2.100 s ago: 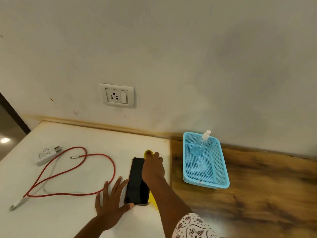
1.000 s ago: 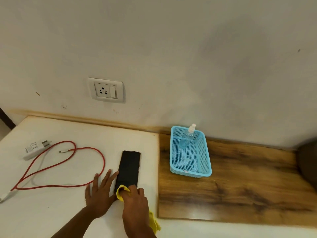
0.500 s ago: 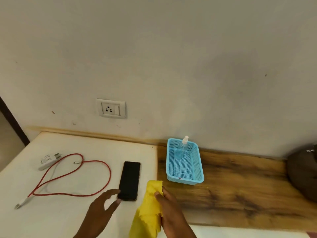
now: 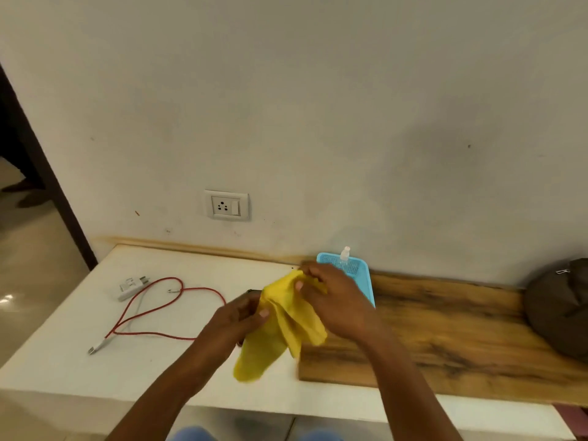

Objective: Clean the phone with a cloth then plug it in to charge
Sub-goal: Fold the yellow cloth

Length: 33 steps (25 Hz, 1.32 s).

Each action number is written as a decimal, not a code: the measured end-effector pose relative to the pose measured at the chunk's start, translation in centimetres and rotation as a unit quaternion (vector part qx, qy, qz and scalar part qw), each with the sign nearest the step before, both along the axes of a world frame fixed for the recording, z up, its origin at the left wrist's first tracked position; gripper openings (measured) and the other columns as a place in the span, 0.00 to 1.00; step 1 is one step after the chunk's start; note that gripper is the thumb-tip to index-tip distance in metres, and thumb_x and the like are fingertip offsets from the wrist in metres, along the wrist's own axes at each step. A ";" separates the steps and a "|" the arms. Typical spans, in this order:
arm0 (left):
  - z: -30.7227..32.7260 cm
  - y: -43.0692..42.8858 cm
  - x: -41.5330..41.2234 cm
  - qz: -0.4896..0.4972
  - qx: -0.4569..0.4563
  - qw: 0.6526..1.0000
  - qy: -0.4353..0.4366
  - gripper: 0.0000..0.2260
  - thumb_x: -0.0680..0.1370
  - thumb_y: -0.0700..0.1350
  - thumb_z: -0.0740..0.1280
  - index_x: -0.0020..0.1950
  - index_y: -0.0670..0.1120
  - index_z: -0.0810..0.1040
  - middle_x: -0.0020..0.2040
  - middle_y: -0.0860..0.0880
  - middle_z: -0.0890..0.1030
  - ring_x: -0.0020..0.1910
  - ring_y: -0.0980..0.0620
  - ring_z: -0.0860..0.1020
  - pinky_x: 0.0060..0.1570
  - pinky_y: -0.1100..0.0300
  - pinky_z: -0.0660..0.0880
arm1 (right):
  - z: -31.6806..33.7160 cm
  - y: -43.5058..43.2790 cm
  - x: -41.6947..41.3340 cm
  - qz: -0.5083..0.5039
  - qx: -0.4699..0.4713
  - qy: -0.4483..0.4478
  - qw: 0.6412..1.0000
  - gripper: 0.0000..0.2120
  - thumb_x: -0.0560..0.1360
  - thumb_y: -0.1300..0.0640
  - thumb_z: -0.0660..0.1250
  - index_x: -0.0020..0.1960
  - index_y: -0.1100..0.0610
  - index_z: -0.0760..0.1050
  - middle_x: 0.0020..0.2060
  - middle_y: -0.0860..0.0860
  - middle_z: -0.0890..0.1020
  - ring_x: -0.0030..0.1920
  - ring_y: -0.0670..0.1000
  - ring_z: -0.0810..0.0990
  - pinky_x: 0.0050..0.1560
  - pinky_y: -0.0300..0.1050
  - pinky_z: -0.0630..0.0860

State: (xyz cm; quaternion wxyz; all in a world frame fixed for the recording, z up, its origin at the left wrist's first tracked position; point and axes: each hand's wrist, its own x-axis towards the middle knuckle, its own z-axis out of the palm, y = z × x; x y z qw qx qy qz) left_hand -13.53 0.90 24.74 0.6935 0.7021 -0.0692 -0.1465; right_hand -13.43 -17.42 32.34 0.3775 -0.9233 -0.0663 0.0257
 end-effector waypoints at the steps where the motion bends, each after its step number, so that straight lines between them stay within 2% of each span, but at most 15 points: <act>1: 1.1 0.2 0.0 0.000 -0.010 0.999 -0.031 0.18 0.67 0.55 0.73 0.55 0.57 0.78 0.54 0.53 0.84 0.58 0.50 0.79 0.55 0.55 0.77 | 1.5 -0.2 -0.1 0.031 -0.034 -0.021 0.999 0.06 0.78 0.54 0.61 0.53 0.50 0.75 0.51 0.51 0.79 0.51 0.51 0.76 0.54 0.47 0.72; 4: 4.8 0.2 -0.3 -0.015 -0.030 0.992 -0.121 0.25 0.68 0.48 0.72 0.64 0.57 0.71 0.63 0.56 0.78 0.65 0.58 0.73 0.59 0.63 0.73 | 4.9 0.3 -0.9 0.134 -0.140 -0.035 0.980 0.10 0.79 0.55 0.60 0.59 0.51 0.75 0.56 0.51 0.79 0.54 0.52 0.76 0.57 0.46 0.72; 7: 7.6 -0.3 -0.9 -0.047 -0.010 0.982 -0.180 0.26 0.69 0.47 0.73 0.65 0.56 0.71 0.60 0.52 0.81 0.61 0.57 0.76 0.57 0.63 0.74 | 7.1 1.5 -2.0 0.188 -0.211 -0.068 0.957 0.13 0.79 0.60 0.61 0.61 0.52 0.76 0.58 0.53 0.79 0.56 0.53 0.77 0.57 0.47 0.74; 9: 8.5 -0.4 -1.4 -0.035 0.007 0.980 -0.195 0.18 0.68 0.46 0.74 0.56 0.55 0.78 0.51 0.51 0.84 0.53 0.55 0.81 0.54 0.62 0.76 | 8.4 1.8 -2.9 0.203 -0.203 -0.078 0.955 0.14 0.78 0.61 0.61 0.61 0.52 0.76 0.58 0.54 0.80 0.56 0.54 0.76 0.58 0.49 0.74; 12: 8.7 -0.1 -2.6 -0.043 0.017 0.983 -0.178 0.06 0.66 0.47 0.76 0.42 0.51 0.82 0.39 0.52 0.84 0.41 0.57 0.81 0.42 0.66 0.77 | 9.8 1.0 -3.7 0.194 -0.183 -0.097 0.959 0.11 0.79 0.58 0.61 0.58 0.53 0.77 0.56 0.51 0.81 0.56 0.52 0.76 0.57 0.48 0.73; 15: 8.4 1.5 -3.6 -0.023 0.078 0.981 -0.177 0.14 0.63 0.56 0.74 0.36 0.46 0.80 0.32 0.51 0.80 0.35 0.57 0.79 0.37 0.68 0.74 | 10.3 -0.8 -4.1 0.177 -0.159 -0.092 0.967 0.09 0.79 0.57 0.61 0.55 0.52 0.78 0.53 0.48 0.81 0.53 0.48 0.76 0.51 0.40 0.72; 17: 8.5 3.0 -3.8 -0.005 0.162 0.968 -0.192 0.19 0.59 0.62 0.71 0.37 0.48 0.81 0.33 0.49 0.81 0.32 0.55 0.79 0.35 0.66 0.74 | 10.7 -2.3 -4.3 0.160 -0.140 -0.096 0.972 0.09 0.79 0.57 0.61 0.53 0.51 0.78 0.48 0.44 0.80 0.50 0.45 0.76 0.46 0.32 0.69; 19: 8.6 4.1 -4.0 -0.010 0.229 0.953 -0.196 0.20 0.59 0.64 0.70 0.41 0.51 0.81 0.38 0.47 0.82 0.34 0.54 0.80 0.35 0.65 0.75 | 11.1 -3.6 -4.5 0.150 -0.129 -0.103 0.975 0.08 0.78 0.57 0.62 0.51 0.50 0.79 0.46 0.41 0.80 0.49 0.43 0.77 0.47 0.33 0.69; 21: 8.6 4.9 -3.9 -0.001 0.251 0.947 -0.199 0.15 0.61 0.62 0.71 0.40 0.53 0.81 0.39 0.48 0.82 0.32 0.58 0.79 0.32 0.69 0.72 | 11.4 -4.8 -4.9 0.142 -0.111 -0.106 0.978 0.07 0.77 0.56 0.64 0.50 0.48 0.80 0.45 0.39 0.81 0.48 0.40 0.78 0.48 0.33 0.70; 24: 8.5 6.1 -3.8 0.018 0.264 0.944 -0.199 0.08 0.66 0.60 0.71 0.39 0.57 0.81 0.39 0.53 0.82 0.34 0.59 0.79 0.31 0.69 0.73 | 11.1 -6.5 -5.5 0.115 -0.087 -0.109 0.984 0.06 0.76 0.55 0.66 0.48 0.47 0.81 0.44 0.37 0.82 0.48 0.36 0.78 0.48 0.31 0.71; 26: 8.2 6.8 -3.7 0.013 0.261 0.946 -0.192 0.07 0.66 0.57 0.73 0.39 0.56 0.82 0.40 0.54 0.83 0.37 0.58 0.80 0.35 0.68 0.74 | 10.9 -7.8 -5.9 0.098 -0.080 -0.114 0.985 0.06 0.76 0.55 0.67 0.47 0.46 0.81 0.45 0.39 0.83 0.48 0.36 0.79 0.46 0.30 0.70; 29: 8.4 7.5 -3.9 0.034 0.213 0.959 -0.186 0.11 0.63 0.55 0.72 0.39 0.50 0.83 0.37 0.51 0.84 0.35 0.57 0.81 0.36 0.67 0.76 | 11.1 -10.0 -6.6 0.100 -0.052 -0.106 0.988 0.06 0.75 0.52 0.67 0.44 0.41 0.81 0.43 0.39 0.85 0.45 0.36 0.80 0.44 0.26 0.72; 31: 8.6 8.0 -4.3 0.055 0.105 0.976 -0.183 0.15 0.60 0.55 0.76 0.38 0.47 0.83 0.34 0.49 0.84 0.32 0.57 0.81 0.34 0.68 0.77 | 11.2 -11.2 -7.7 0.141 0.005 -0.088 0.986 0.05 0.73 0.46 0.68 0.46 0.42 0.82 0.44 0.40 0.85 0.44 0.38 0.82 0.43 0.27 0.75; 32: 9.0 8.1 -4.5 0.068 0.021 0.985 -0.158 0.14 0.60 0.53 0.77 0.37 0.45 0.84 0.32 0.50 0.84 0.31 0.57 0.81 0.33 0.68 0.77 | 11.1 -11.8 -8.1 0.163 0.064 -0.076 0.982 0.08 0.71 0.43 0.69 0.47 0.44 0.82 0.44 0.42 0.86 0.44 0.39 0.83 0.42 0.29 0.76; 33: 9.0 8.2 -4.4 0.082 -0.053 0.986 -0.136 0.08 0.64 0.48 0.76 0.36 0.45 0.84 0.31 0.50 0.84 0.30 0.57 0.81 0.32 0.68 0.77 | 10.8 -12.2 -8.2 0.163 0.138 -0.046 0.976 0.12 0.69 0.43 0.71 0.47 0.48 0.82 0.43 0.44 0.86 0.43 0.41 0.83 0.42 0.31 0.77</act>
